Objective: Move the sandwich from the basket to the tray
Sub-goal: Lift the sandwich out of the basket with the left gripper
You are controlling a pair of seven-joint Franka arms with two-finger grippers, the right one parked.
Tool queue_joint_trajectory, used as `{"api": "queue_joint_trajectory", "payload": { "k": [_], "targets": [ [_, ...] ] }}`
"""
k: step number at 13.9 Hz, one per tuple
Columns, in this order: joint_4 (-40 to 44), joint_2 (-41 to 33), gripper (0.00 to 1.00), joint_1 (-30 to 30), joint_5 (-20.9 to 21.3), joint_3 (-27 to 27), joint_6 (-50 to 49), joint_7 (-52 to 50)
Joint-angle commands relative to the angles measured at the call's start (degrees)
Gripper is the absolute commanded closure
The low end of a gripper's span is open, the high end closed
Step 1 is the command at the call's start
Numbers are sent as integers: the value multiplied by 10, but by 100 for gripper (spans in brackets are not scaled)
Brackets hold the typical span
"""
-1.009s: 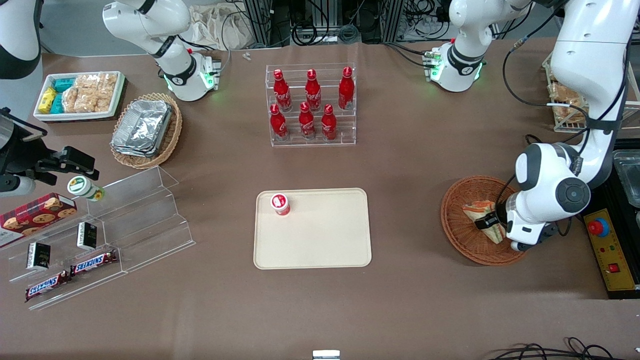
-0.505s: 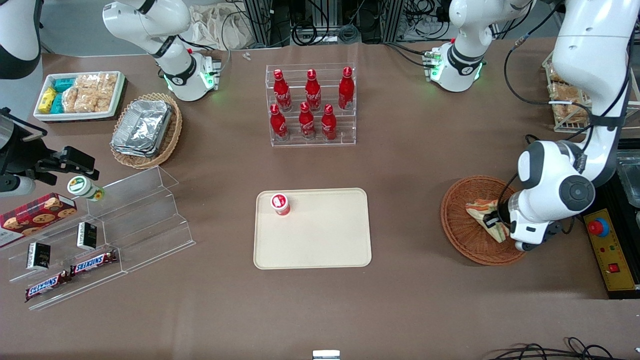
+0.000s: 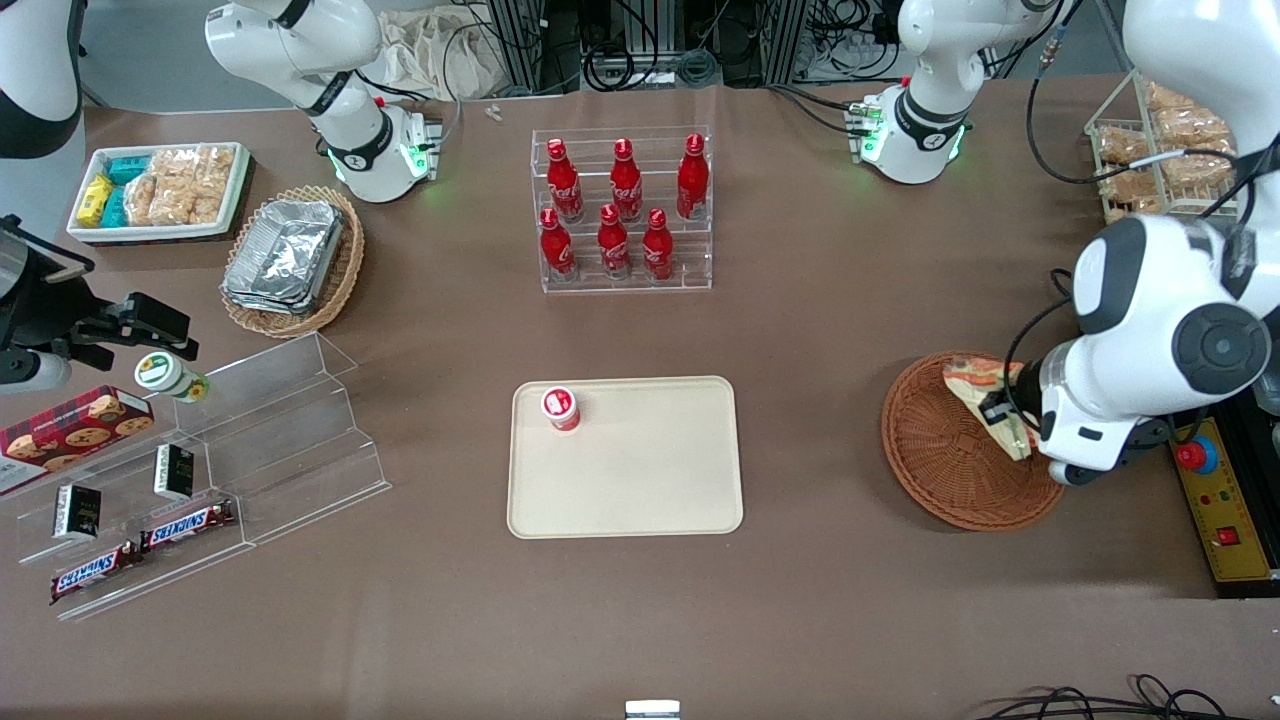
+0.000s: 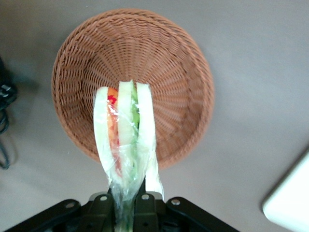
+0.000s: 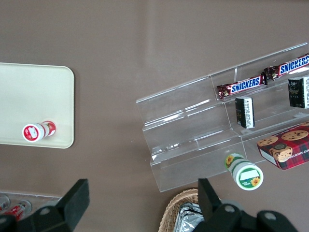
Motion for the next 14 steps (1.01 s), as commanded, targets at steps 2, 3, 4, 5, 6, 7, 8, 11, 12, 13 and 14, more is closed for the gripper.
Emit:
{"api": "queue_joint_trajectory", "payload": {
  "k": [2,3,4,5,6,7,8,11,12,13,14],
  "targets": [
    [38,10,87,2,-5,-63,-27,-15],
    [38,15,87,0,-2,-88,-21,-16],
    [38,18,87,-12,-1,-105,-9,-14],
    [38,24,87,-31,1,-105,16,-10],
    [37,26,87,-56,14,-105,40,-9],
    [36,30,87,-79,29,-105,55,-13],
    [36,41,87,-103,47,-105,73,-16],
    [36,83,87,-151,80,-105,131,-37],
    [36,101,87,-167,98,-105,146,-52],
    [36,120,87,-182,119,-105,159,-71],
    [36,137,87,-192,140,-105,173,-81]
  ]
}}
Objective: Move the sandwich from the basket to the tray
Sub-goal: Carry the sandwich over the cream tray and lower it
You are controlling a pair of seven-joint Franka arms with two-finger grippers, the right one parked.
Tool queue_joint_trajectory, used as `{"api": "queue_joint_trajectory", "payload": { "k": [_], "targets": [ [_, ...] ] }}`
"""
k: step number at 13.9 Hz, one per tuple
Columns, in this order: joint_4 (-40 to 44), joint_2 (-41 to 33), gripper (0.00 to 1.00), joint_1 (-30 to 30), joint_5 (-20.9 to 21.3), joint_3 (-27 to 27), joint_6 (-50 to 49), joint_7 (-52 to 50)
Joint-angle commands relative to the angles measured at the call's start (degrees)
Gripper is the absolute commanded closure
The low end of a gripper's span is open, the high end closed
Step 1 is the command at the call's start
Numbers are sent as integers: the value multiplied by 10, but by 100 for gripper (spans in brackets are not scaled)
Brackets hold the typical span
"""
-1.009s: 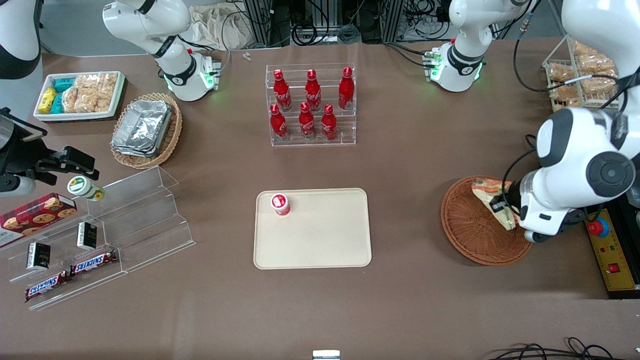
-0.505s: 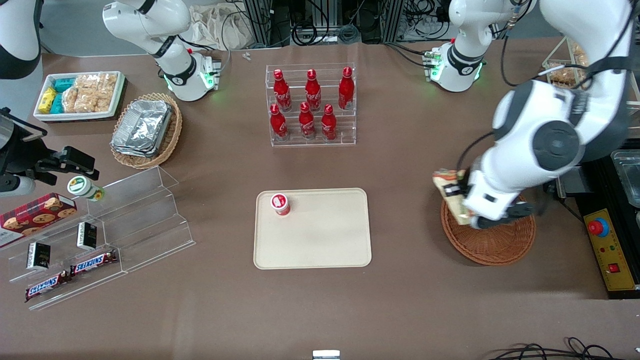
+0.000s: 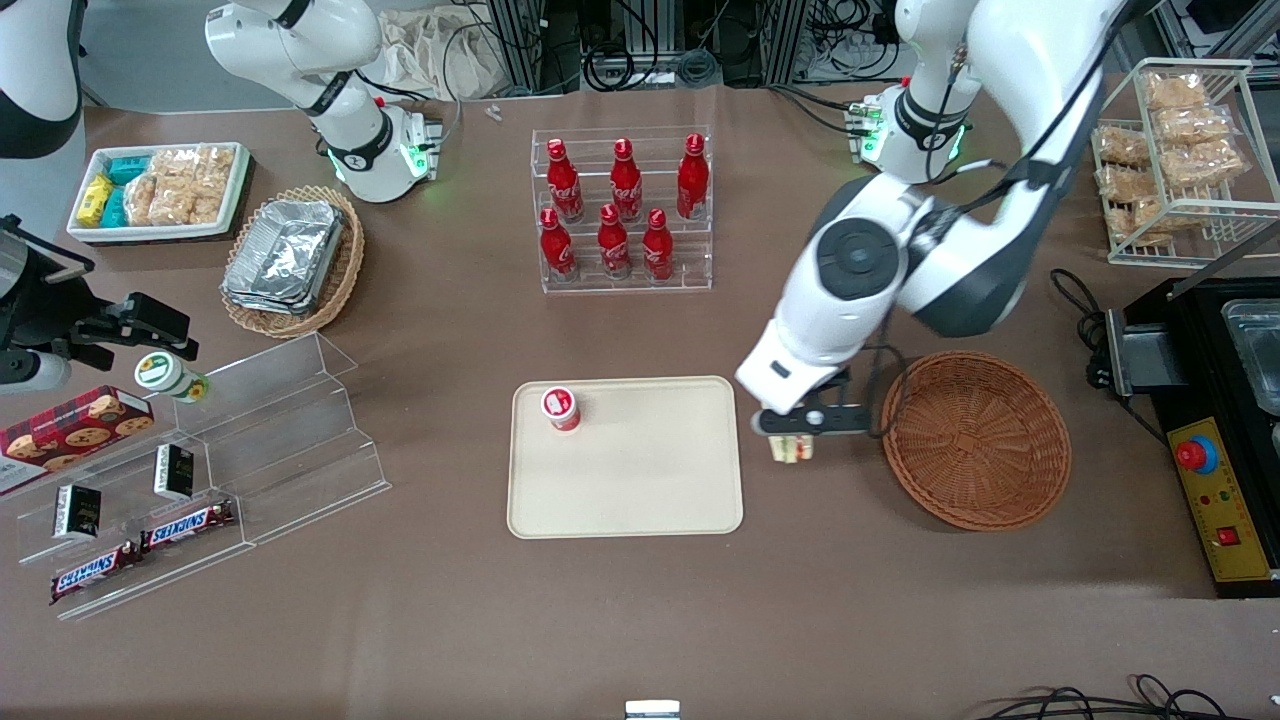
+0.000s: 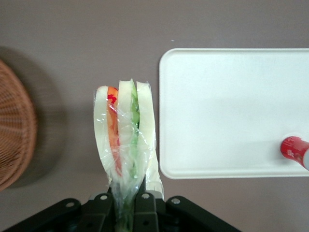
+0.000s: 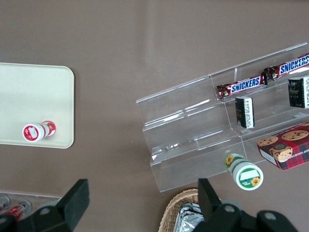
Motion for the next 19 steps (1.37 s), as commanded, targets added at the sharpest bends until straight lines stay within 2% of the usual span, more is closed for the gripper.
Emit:
{"api": "queue_joint_trajectory", "payload": {
  "k": [1,5,11,13,15,16,19],
  "targets": [
    [14,56,87,-26,53,1,37,-30],
    [14,122,87,-56,88,3,94,-32],
    [15,164,85,-58,97,4,117,-30],
    [15,171,74,-58,97,4,117,-32],
    [15,173,33,-58,95,4,118,-38],
    [15,173,0,-58,95,4,117,-49],
    [14,168,0,-55,90,4,116,-76]
  ]
}}
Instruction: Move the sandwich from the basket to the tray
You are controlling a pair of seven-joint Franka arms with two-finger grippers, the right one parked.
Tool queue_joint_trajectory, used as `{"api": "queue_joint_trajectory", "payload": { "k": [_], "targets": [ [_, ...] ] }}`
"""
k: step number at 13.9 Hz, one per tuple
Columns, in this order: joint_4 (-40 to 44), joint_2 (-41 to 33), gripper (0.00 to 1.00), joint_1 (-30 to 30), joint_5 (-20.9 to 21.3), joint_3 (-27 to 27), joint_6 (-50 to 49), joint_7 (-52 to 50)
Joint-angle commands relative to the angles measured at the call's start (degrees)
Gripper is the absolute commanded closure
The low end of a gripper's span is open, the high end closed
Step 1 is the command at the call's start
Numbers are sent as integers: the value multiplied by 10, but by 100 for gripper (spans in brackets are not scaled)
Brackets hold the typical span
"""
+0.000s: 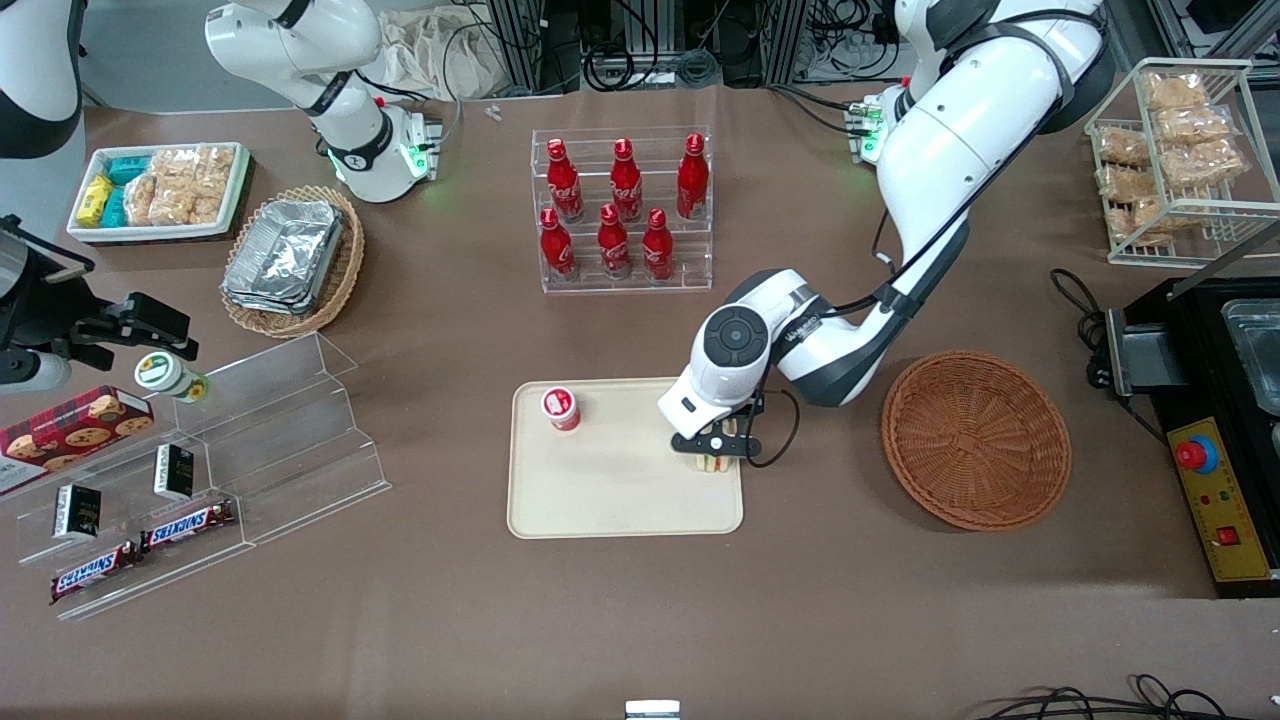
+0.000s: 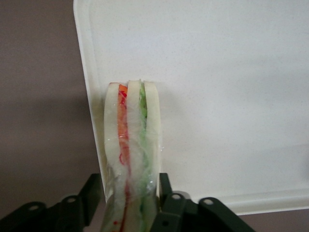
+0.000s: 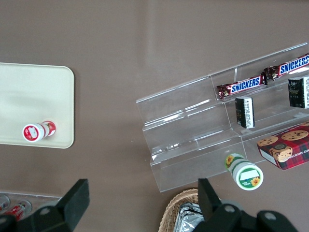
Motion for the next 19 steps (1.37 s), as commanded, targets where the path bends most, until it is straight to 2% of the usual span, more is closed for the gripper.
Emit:
{"api": "queue_joint_trajectory", "payload": {
  "k": [1,5,9,12,16,19],
  "targets": [
    [11,-5,0,1,2,1,-6,-24],
    [9,-54,0,50,-50,-14,-118,-3],
    [8,-113,0,91,-98,-20,-229,65],
    [10,-144,0,121,-105,-20,-276,94],
    [10,-183,0,173,-141,-20,-323,169],
    [11,-208,0,211,-146,-20,-348,217]
  ]
}}
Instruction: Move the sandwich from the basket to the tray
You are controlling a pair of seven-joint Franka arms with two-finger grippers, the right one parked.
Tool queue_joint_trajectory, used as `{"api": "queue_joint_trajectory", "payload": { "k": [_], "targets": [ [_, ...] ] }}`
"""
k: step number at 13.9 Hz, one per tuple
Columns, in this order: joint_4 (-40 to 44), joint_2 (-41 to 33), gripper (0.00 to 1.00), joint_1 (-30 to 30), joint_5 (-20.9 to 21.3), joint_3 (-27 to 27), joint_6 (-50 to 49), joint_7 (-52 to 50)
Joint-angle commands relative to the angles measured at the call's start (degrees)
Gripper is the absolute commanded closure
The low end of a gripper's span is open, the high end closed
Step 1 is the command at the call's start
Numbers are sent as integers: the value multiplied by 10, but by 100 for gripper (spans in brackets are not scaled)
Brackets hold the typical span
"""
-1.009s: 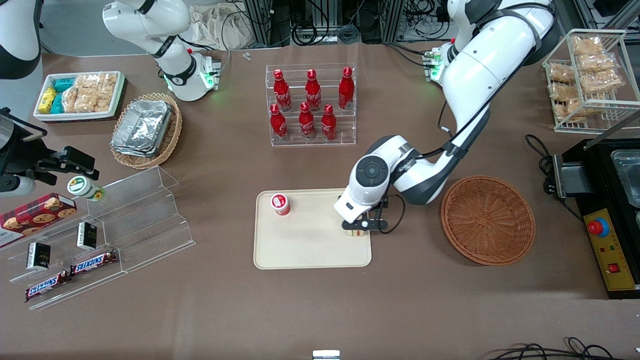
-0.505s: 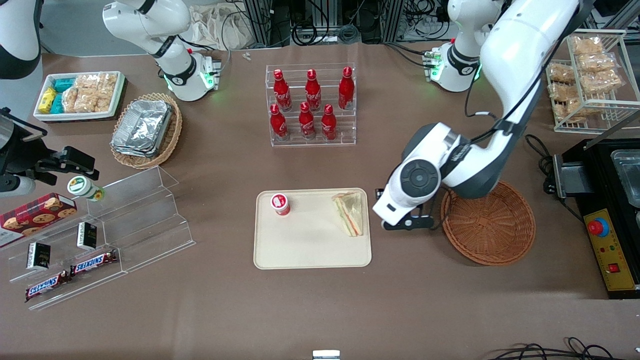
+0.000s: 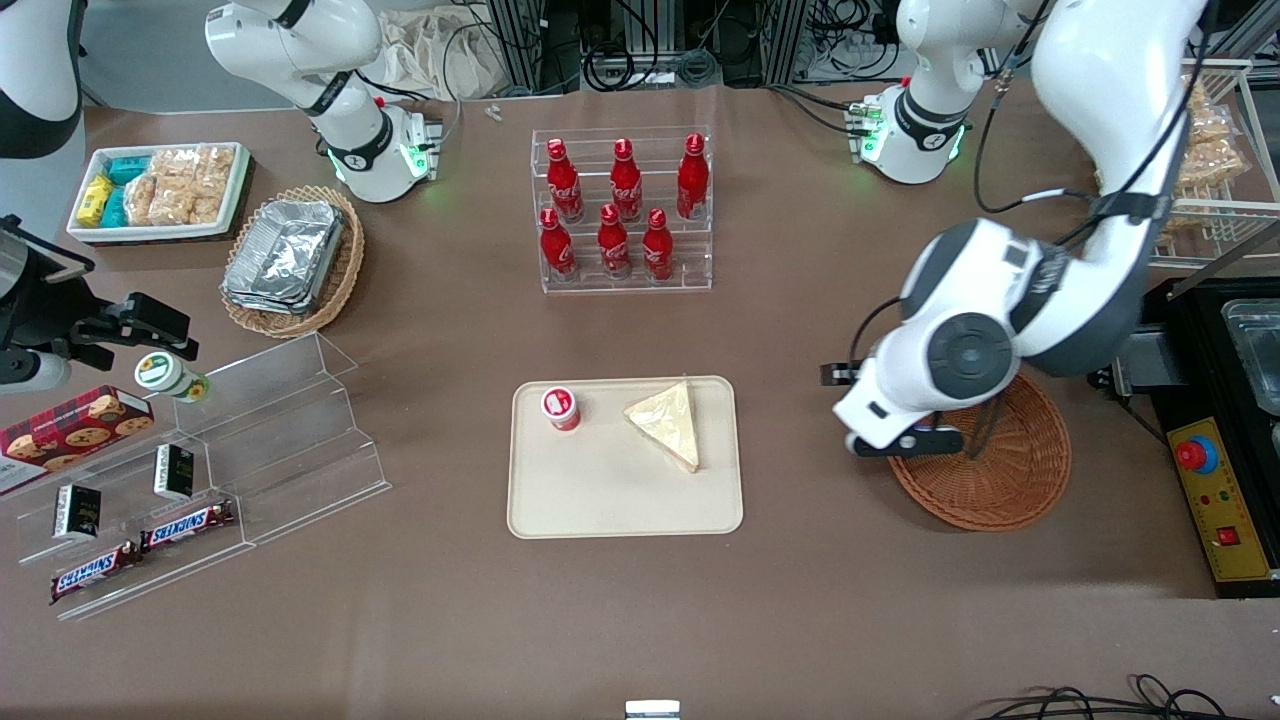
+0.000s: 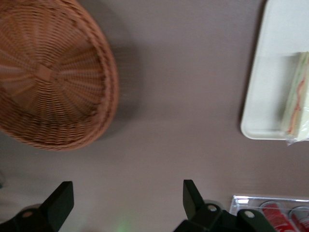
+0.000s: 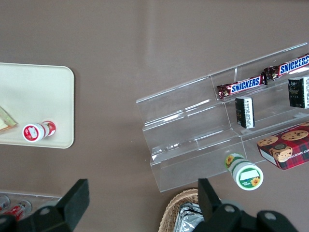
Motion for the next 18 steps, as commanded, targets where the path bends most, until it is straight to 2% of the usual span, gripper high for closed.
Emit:
{"api": "queue_joint_trajectory", "payload": {
  "k": [1,11,13,16,18],
  "targets": [
    [-9,-35,0,39,-14,-5,-22,51],
    [-6,-114,0,136,2,0,-19,181],
    [0,-122,0,136,29,0,-3,178],
    [11,-124,0,158,16,0,2,170],
    [17,-124,0,168,-7,1,-3,171]
  ]
}}
